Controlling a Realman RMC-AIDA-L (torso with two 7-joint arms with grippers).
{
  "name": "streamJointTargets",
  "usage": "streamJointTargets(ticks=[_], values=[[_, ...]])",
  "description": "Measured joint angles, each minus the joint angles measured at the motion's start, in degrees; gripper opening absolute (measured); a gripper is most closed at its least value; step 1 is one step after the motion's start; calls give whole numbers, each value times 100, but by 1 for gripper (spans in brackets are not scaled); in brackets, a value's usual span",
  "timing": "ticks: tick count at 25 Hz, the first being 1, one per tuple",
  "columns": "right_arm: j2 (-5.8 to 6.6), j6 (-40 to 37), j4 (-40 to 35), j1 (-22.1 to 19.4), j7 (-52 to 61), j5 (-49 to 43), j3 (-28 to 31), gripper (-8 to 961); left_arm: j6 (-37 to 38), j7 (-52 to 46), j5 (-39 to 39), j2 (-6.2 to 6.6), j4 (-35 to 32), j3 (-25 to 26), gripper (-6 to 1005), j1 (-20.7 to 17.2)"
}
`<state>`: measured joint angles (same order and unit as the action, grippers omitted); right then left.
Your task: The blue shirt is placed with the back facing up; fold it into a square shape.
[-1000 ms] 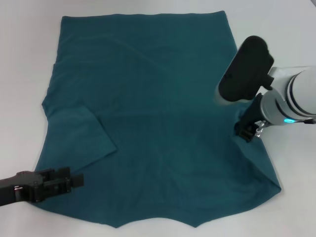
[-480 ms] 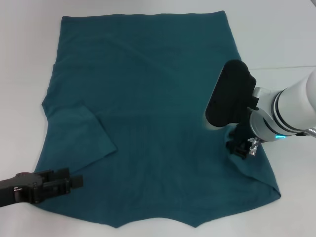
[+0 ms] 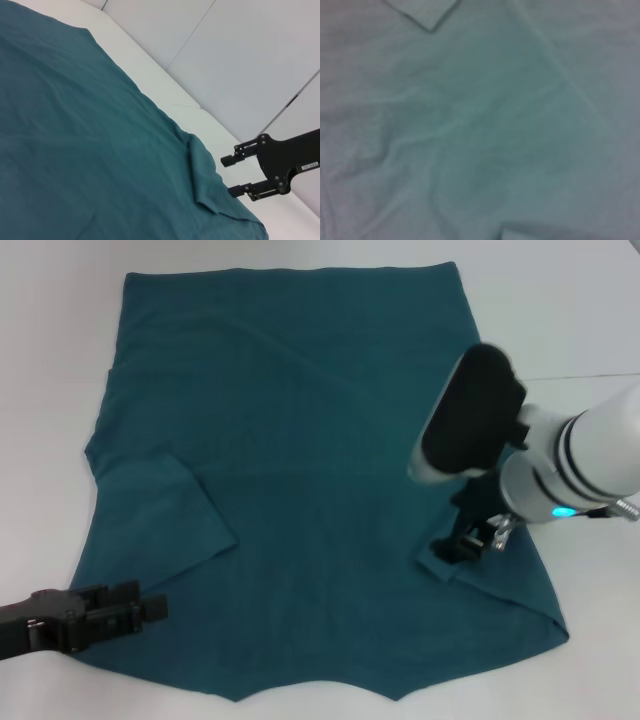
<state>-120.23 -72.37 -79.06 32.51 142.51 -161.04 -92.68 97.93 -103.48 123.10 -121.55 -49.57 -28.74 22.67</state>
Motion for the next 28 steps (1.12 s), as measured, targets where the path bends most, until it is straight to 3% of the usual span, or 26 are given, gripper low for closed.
streamJointTargets(ticks=[3, 7, 13, 28], values=[[12, 30, 46, -15, 107, -33, 435, 531, 2, 1, 2, 0, 0, 0, 704, -5], [23, 256, 378, 35, 273, -32, 1575, 668, 0, 3, 3, 0, 0, 0, 704, 3], [34, 769, 1109, 147, 336, -22, 2631, 663, -5, 3, 3, 0, 0, -28, 704, 40], [54, 2115, 2627, 311, 339, 385, 3616, 635, -11, 12, 3, 0, 0, -54, 704, 71]])
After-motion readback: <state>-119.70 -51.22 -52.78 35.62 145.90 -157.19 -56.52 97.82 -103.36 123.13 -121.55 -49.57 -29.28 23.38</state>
